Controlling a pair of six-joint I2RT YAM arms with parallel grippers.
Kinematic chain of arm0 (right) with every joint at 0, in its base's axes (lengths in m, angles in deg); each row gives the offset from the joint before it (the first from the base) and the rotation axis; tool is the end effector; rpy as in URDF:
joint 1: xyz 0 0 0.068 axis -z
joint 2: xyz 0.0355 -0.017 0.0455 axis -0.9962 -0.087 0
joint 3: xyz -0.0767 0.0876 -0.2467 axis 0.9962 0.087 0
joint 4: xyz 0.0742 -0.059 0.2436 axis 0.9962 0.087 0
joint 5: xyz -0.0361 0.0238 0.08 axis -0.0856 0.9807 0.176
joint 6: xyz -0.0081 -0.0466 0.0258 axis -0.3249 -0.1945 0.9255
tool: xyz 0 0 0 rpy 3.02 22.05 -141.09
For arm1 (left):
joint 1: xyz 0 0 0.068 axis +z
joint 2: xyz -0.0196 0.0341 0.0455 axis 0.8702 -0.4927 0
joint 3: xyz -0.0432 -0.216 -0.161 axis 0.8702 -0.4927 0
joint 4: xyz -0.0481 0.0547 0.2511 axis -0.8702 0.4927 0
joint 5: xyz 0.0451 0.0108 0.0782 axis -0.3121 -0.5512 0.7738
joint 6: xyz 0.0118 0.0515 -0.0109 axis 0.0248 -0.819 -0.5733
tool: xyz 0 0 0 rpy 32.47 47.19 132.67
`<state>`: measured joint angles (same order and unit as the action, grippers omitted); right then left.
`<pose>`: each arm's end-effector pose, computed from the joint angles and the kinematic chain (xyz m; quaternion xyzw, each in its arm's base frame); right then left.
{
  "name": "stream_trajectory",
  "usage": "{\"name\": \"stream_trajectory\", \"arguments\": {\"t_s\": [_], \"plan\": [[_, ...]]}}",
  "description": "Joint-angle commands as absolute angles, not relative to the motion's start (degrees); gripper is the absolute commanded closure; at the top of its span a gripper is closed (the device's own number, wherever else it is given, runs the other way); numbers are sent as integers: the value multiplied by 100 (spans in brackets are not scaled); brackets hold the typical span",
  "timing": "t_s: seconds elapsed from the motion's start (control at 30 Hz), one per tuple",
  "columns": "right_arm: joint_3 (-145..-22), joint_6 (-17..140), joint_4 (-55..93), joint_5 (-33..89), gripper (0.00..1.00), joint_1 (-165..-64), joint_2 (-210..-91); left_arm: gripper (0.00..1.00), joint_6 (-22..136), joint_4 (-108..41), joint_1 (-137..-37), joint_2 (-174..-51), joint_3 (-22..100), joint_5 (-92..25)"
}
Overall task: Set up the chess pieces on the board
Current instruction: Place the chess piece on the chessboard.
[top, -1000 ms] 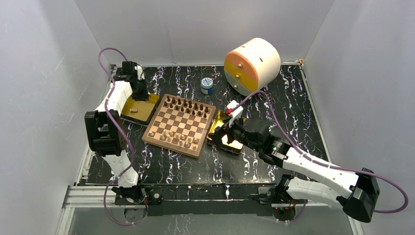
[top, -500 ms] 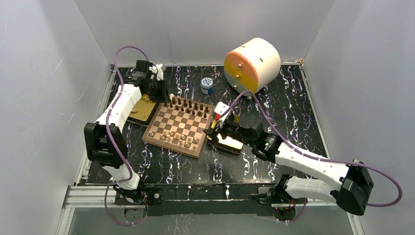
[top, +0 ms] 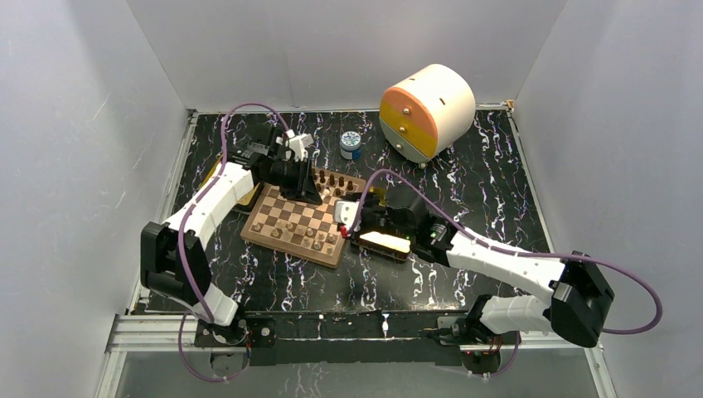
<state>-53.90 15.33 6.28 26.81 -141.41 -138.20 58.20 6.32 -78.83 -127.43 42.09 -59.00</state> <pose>0.1525 0.2372 0.2990 -0.5967 0.4860 0.1391 0.6232 0.3115 -0.1243 0.2921 0.1394 0.8997 -0.3478 0.2240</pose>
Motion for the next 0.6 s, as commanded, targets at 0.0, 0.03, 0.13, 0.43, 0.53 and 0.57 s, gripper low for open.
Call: {"name": "stream_trajectory", "arguments": {"t_s": [0.0, 0.03, 0.13, 0.43, 0.53, 0.57], "plan": [[-5876, 508, 578, 3050, 42, -14167, -14034, 93, 5916, 521, -8071, -12266, 3928, -6710], [-5916, 395, 619, 3063, 41, -14168, -14083, 93, 5916, 516, -8104, -12212, 3888, -6784], [-5998, -50, 798, 3225, 41, -14169, -14240, 93, 5926, 515, -8147, -12083, 3836, -6888], [-5983, -540, 887, 3299, 49, -14162, -14391, 94, 5960, 676, -8286, -11966, 3903, -7089], [-5970, -617, 878, 3284, 50, -14165, -14449, 94, 5927, 787, -8331, -11996, 3944, -7083], [-5965, -658, 878, 3263, 50, -14169, -14470, 94, 5906, 833, -8345, -12007, 3945, -7077]]}}
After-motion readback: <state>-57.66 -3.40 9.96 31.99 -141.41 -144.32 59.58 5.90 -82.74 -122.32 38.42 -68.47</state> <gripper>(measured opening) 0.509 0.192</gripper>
